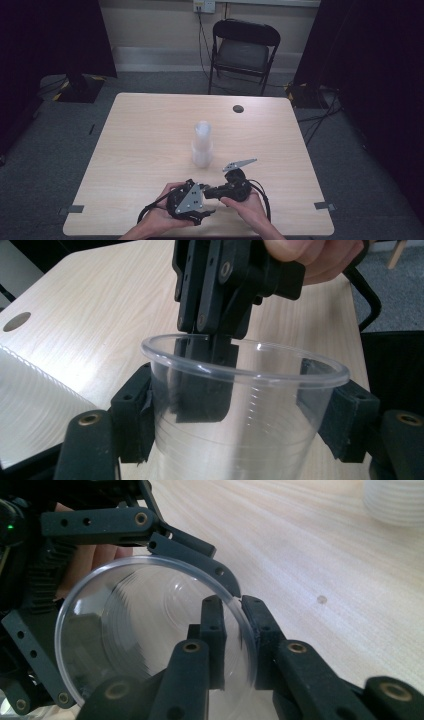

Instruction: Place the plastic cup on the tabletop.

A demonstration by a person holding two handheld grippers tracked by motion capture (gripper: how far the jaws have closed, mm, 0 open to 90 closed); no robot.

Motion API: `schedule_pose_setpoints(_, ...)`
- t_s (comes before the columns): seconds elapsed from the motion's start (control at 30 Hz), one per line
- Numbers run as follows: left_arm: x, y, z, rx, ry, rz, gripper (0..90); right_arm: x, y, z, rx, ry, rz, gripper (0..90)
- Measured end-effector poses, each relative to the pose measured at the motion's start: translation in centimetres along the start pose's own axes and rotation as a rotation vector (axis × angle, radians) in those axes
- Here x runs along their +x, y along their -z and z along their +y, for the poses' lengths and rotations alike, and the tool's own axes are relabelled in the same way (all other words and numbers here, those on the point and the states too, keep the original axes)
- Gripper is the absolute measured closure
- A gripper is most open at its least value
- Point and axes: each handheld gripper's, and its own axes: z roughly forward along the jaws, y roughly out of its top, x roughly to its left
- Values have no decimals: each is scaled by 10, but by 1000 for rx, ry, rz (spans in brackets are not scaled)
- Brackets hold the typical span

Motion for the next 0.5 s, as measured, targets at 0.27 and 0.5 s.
schedule_pose_setpoints(0.27,4,2,-4,3,12,25,293,-1,7,2,-34,2,-4,772)
schedule_pose_setpoints(0.5,10,4,-8,-3,49,42,294,-2,13,3,-69,-3,-4,729)
